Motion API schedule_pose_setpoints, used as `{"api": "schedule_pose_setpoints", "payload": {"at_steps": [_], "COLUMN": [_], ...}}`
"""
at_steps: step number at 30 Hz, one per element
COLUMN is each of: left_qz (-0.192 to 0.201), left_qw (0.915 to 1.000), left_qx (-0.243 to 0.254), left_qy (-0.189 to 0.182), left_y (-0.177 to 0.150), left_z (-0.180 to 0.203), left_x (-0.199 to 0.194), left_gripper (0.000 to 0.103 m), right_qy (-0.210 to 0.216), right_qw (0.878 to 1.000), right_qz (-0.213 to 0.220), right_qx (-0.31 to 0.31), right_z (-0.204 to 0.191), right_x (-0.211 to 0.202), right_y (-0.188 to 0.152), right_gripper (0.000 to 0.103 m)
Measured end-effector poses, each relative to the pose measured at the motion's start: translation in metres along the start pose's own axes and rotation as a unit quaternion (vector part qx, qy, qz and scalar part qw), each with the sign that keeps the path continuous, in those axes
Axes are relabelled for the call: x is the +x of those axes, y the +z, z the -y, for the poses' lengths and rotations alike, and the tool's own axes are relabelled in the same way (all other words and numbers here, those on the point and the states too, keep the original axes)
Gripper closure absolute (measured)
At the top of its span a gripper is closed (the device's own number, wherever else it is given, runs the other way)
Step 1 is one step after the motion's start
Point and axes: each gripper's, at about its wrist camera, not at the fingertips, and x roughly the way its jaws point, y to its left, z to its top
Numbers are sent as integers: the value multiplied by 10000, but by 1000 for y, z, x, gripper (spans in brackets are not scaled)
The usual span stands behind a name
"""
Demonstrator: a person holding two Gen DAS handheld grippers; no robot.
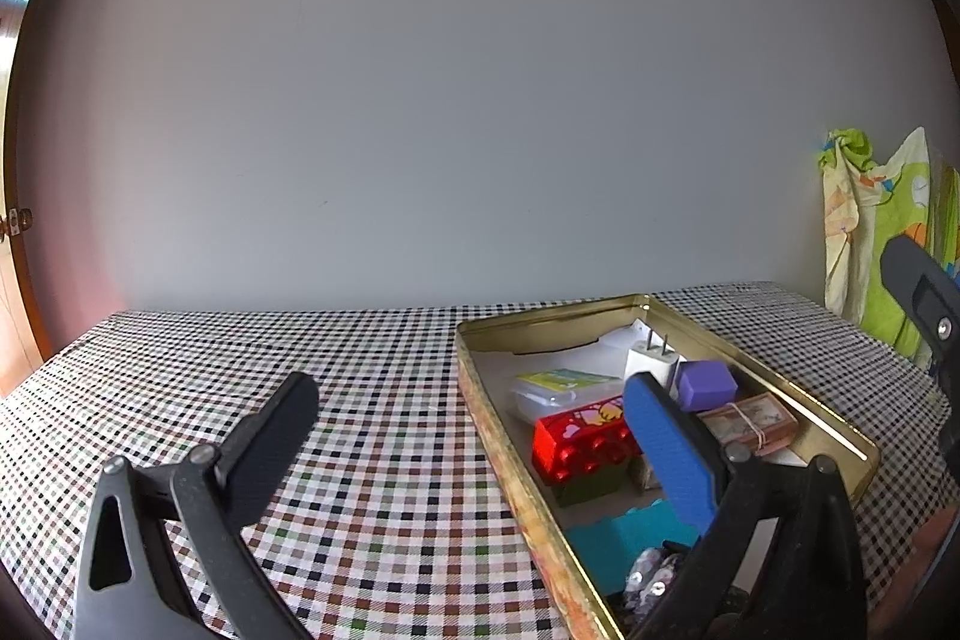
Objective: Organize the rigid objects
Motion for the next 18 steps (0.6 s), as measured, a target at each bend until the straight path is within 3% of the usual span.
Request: {"api": "schedule_pose_setpoints", "payload": {"at_steps": [18], "left_qz": [-16], "left_qw": [10000], "left_qx": [23], "left_qy": [14], "left_y": [0], "left_z": [0], "left_x": [0], "left_gripper": [0], "right_qy": [14], "right_qw": [10000], "right_qz": [-12], "right_qx": [-12], "right_z": [-1], "right_x": [3], "right_y": [-1], "right_gripper": [1]}}
